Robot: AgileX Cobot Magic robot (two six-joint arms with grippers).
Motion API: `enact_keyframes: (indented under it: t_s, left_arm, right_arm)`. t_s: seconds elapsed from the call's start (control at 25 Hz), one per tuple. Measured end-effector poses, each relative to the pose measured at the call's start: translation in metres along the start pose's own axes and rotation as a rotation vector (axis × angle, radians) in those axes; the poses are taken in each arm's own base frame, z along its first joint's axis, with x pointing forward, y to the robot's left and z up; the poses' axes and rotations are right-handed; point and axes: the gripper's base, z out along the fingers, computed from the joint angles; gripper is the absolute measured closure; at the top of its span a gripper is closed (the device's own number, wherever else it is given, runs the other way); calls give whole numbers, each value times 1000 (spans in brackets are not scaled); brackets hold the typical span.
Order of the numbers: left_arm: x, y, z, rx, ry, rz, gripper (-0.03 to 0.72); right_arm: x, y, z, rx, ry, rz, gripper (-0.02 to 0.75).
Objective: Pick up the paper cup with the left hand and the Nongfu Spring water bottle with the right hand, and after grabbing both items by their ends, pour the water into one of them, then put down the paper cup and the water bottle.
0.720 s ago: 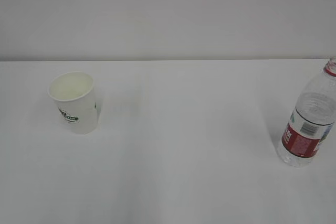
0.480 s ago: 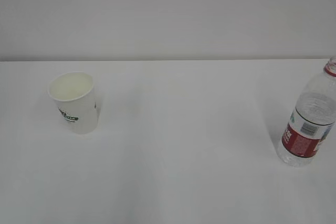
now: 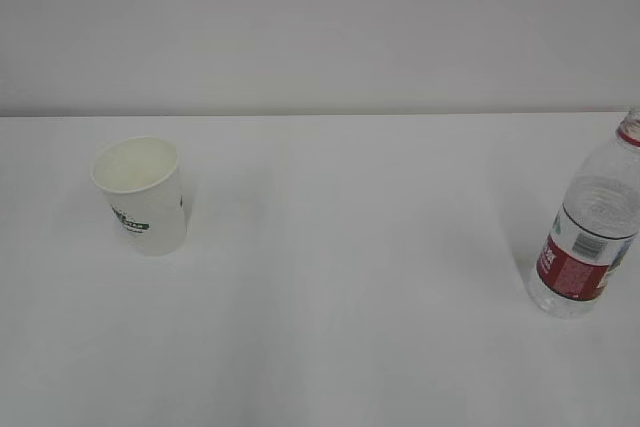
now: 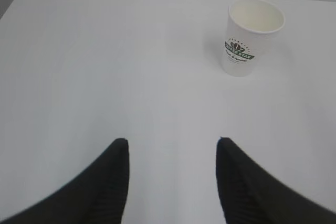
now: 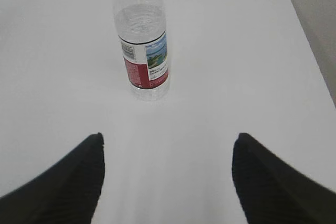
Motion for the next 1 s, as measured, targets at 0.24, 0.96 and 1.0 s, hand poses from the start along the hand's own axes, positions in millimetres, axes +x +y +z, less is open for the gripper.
enact_keyframes:
  t_s: [0.24,0.96,1.0]
  left_arm:
    - [0,0,0,0,0,0,298]
    - [0,2,0,-21,-5,11,298]
    - [-1,2,0,-21,-5,11,298]
  right_arm:
    - [0,0,0,0,0,0,169]
    - [-1,0,0,4,-11,-2,169]
    - [-4,0,-2,4,-31,-2,169]
